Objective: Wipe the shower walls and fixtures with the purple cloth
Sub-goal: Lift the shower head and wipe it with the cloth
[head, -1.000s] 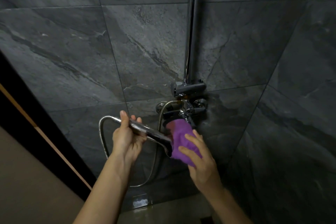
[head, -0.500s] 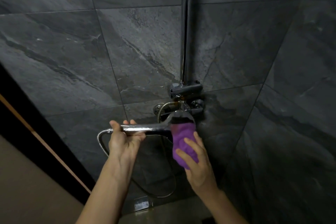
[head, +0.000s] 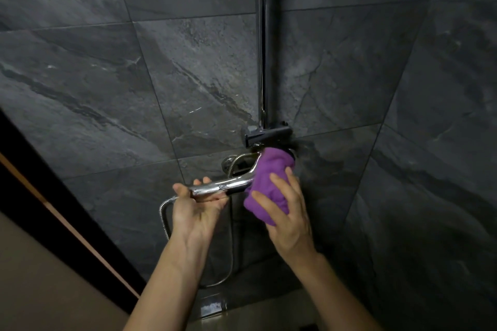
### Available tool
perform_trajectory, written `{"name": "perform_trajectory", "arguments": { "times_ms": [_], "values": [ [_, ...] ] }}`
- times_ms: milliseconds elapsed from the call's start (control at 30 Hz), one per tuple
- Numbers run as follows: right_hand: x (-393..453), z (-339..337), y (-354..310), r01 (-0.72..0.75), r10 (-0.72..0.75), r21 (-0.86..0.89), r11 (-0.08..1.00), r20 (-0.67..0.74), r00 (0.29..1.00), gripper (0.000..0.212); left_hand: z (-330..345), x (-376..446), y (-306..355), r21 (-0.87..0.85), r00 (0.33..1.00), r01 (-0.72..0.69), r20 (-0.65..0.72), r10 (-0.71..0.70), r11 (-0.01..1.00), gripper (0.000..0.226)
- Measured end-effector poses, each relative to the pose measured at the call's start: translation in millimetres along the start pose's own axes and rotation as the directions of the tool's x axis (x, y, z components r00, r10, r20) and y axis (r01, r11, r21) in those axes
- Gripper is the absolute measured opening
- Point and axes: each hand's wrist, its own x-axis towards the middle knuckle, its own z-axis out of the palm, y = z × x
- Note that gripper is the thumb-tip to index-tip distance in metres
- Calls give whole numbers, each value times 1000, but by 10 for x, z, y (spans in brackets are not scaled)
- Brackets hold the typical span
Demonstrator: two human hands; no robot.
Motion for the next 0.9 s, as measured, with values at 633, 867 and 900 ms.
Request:
{"name": "perform_trajectory", "arguments": {
  "times_ms": [633,867,900],
  "values": [
    [237,-534,256,-593,916,774,-222,373,145,48,9,-141,-560,-37,996,63,73,-61,997,28],
    [367,-621,318,-123,762,772,-624,636,124,51,-99,-185,-1079,46,976,152,150,-157,987,37],
    [367,-601,301,-155,740,753,-639,657,141,52,-128,-172,-1163,96,973,162,151,-175,982,41]
  ]
}}
